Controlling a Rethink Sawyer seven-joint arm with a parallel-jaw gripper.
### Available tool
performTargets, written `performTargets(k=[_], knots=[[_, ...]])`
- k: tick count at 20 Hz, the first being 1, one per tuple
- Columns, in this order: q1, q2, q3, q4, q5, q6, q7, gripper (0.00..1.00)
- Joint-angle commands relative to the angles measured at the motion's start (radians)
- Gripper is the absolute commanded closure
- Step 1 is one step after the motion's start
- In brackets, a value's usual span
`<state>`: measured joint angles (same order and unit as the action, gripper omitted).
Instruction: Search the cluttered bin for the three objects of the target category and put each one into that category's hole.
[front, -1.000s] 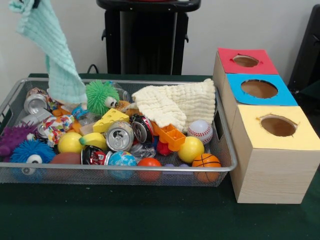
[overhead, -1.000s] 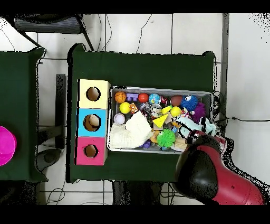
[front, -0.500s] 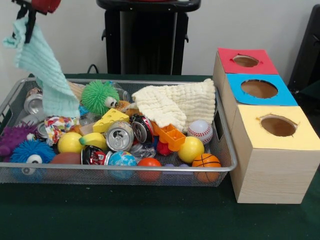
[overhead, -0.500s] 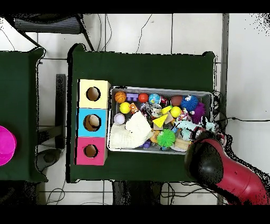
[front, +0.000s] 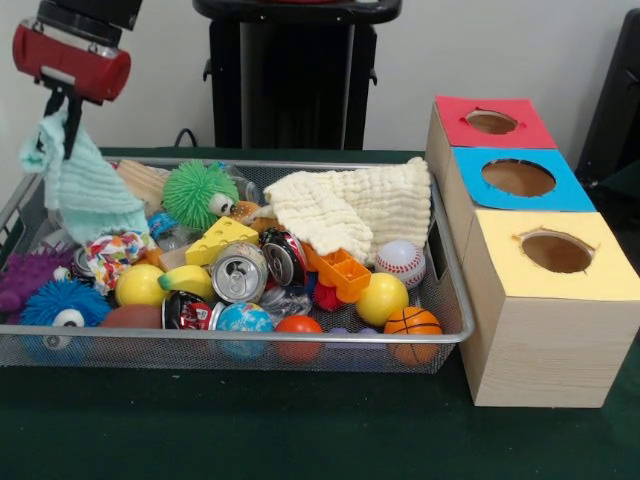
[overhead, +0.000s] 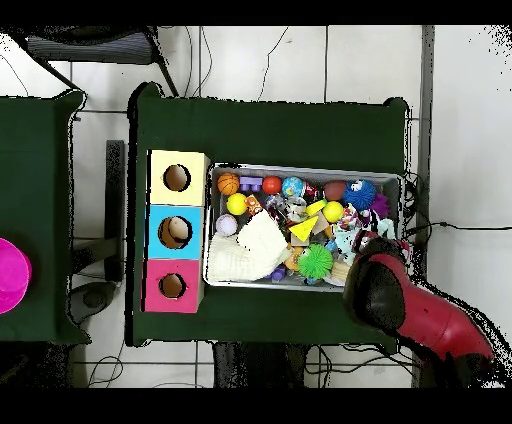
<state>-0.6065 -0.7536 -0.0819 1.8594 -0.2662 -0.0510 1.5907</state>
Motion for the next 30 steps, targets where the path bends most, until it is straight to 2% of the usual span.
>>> performTargets(k=[1, 2, 3, 7, 10, 14, 16, 18, 21, 23, 25, 30], knots=[[-0.012, 0.08, 0.112, -0.046, -0.07, -0.055, 0.101, 1.0], [-0.008, 0.077, 0.109, -0.044, -0.072, -0.053, 0.1, 1.0], [0.004, 0.076, 0.096, -0.044, -0.073, -0.053, 0.105, 0.0], [0.024, 0.069, 0.073, -0.039, -0.064, -0.04, 0.11, 0.0], [0.025, 0.036, 0.078, -0.02, -0.04, -0.032, 0.135, 0.0], [-0.023, -0.03, 0.156, 0.024, -0.024, 0.036, 0.139, 0.0], [-0.067, -0.086, 0.236, 0.054, -0.032, 0.047, 0.135, 0.0], [-0.074, -0.143, 0.268, 0.081, -0.014, 0.088, 0.13, 0.0], [-0.029, -0.188, 0.227, 0.114, 0.03, 0.146, 0.146, 0.0], [-0.005, -0.202, 0.2, 0.152, 0.047, 0.128, 0.183, 0.0], [-0.003, -0.217, 0.213, 0.184, 0.058, 0.115, 0.2, 0.0], [0.046, -0.228, 0.198, 0.249, 0.128, 0.175, 0.229, 0.0]])
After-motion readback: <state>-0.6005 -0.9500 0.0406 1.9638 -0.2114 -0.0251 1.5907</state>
